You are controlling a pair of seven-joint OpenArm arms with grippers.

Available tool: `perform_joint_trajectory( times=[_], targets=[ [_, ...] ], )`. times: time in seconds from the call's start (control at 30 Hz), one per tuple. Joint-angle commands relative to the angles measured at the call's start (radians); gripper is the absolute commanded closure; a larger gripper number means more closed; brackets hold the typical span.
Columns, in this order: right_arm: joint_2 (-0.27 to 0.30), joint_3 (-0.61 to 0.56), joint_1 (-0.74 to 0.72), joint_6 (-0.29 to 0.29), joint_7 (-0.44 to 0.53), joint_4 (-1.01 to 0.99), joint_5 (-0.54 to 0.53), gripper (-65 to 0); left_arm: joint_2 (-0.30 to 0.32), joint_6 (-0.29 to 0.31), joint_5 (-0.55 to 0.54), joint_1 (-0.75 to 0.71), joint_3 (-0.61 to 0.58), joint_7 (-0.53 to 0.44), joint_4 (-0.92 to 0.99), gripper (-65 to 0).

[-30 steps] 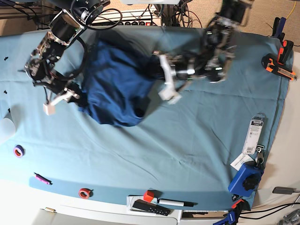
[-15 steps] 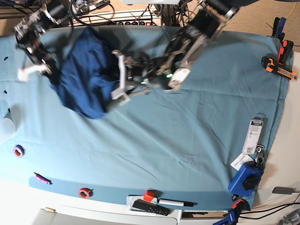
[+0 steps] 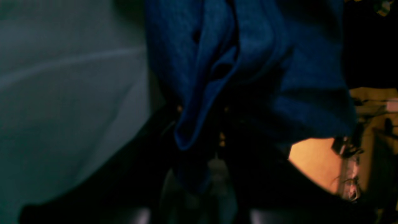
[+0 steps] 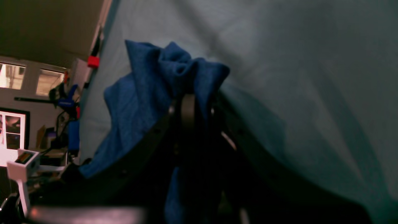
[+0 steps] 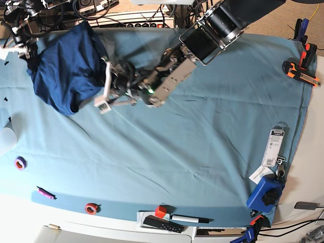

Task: Layout the t-shirt on the table in an organized manner, then fold the t-shirt properly
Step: 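Drag the folded shirt with both grippers toward the right arm's side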

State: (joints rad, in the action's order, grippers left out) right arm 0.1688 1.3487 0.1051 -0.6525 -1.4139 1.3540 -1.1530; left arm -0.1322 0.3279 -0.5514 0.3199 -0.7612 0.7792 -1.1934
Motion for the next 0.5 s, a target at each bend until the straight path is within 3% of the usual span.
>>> perform_joint_trajectory(
  times=[0.0, 0.23, 0.33, 0.47],
  targets=[
    [0.025, 0.012, 0.0, -0.006, 0.018, 0.015, -0.036, 0.0, -0.025, 0.0, 0.008, 0.023, -0.014, -0.022, -0.015, 0.0],
    [0.024, 0.027, 0.0, -0.006, 0.018, 0.015, -0.036, 0.0, -0.025, -0.024, 0.093, 0.029, -0.063, -0.079, -0.015, 0.0],
    [0.022, 0.027, 0.0, -0.006, 0.018, 0.015, -0.036, 0.0, -0.025, -0.071, 0.135, 0.037, -0.063, -0.12, -0.015, 0.0],
    [0.007, 0.027, 0.0, -0.006, 0.018, 0.015, -0.037, 0.0, -0.025, -0.07, 0.137, 0.074, -0.063, -0.13, -0.015, 0.0]
  ],
)
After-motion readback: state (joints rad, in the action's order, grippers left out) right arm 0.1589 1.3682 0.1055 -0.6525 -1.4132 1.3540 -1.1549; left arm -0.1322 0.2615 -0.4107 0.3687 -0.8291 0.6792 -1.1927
